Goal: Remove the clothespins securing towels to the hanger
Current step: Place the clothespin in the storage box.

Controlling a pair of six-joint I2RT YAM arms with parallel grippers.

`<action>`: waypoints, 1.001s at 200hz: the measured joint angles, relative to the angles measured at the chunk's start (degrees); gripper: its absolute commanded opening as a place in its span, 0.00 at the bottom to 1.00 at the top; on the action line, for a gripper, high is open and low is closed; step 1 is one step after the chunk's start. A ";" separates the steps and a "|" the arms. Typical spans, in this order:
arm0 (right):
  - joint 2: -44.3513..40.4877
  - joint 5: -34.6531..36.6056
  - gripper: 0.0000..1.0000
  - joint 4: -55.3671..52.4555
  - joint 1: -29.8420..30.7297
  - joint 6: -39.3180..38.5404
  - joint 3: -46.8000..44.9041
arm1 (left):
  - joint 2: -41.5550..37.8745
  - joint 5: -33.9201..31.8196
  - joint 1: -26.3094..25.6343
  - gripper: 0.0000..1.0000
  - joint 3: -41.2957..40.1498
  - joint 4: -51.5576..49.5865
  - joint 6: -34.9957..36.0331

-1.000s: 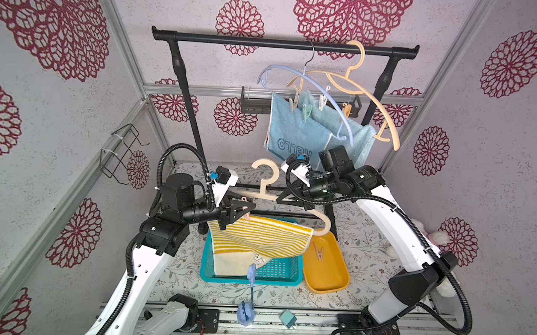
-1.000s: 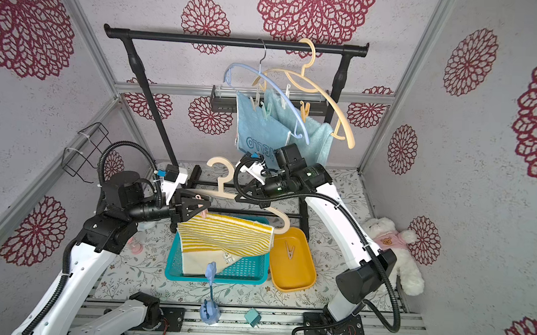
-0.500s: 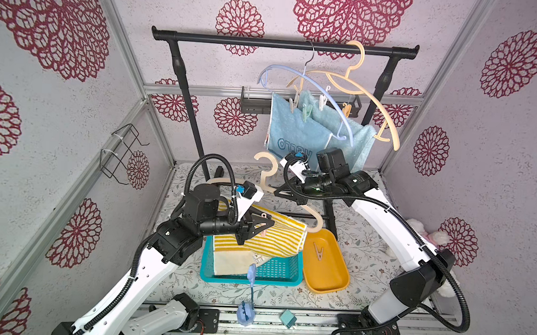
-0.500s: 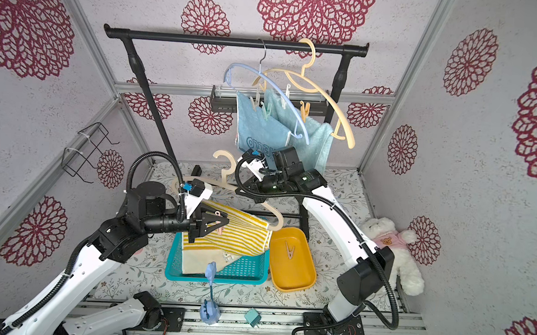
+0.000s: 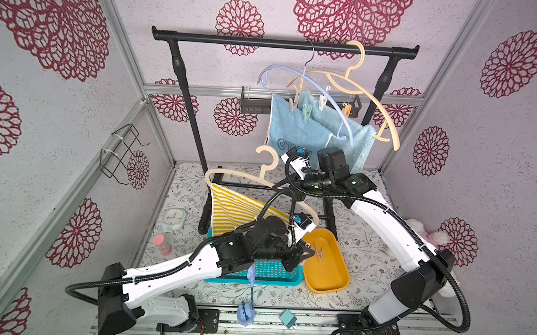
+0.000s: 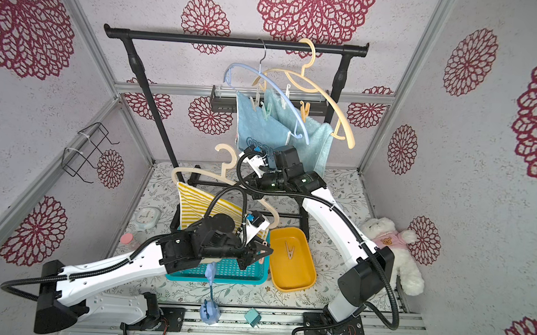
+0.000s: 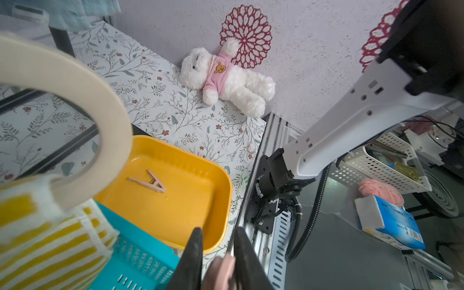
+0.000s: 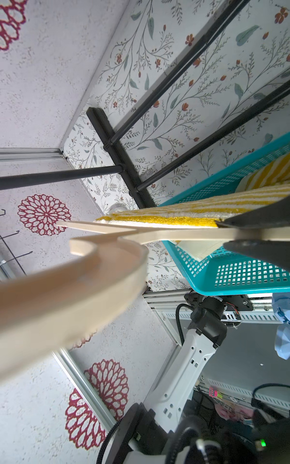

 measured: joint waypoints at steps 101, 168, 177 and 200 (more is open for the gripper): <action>-5.05 -0.50 0.00 3.58 -0.02 1.95 -3.89 | 19.98 -13.73 -6.05 0.00 4.46 7.69 -9.51; -5.09 -0.50 0.00 3.87 -0.07 1.95 -4.22 | 23.06 -15.28 -6.21 0.56 7.04 8.02 -11.54; -5.14 -0.50 0.00 3.91 -0.09 1.95 -4.44 | 23.06 -15.61 -6.25 0.59 7.04 8.00 -11.54; -5.16 -0.50 0.00 4.15 -0.13 1.97 -4.94 | 23.04 -16.74 -6.27 0.67 7.04 7.93 -11.23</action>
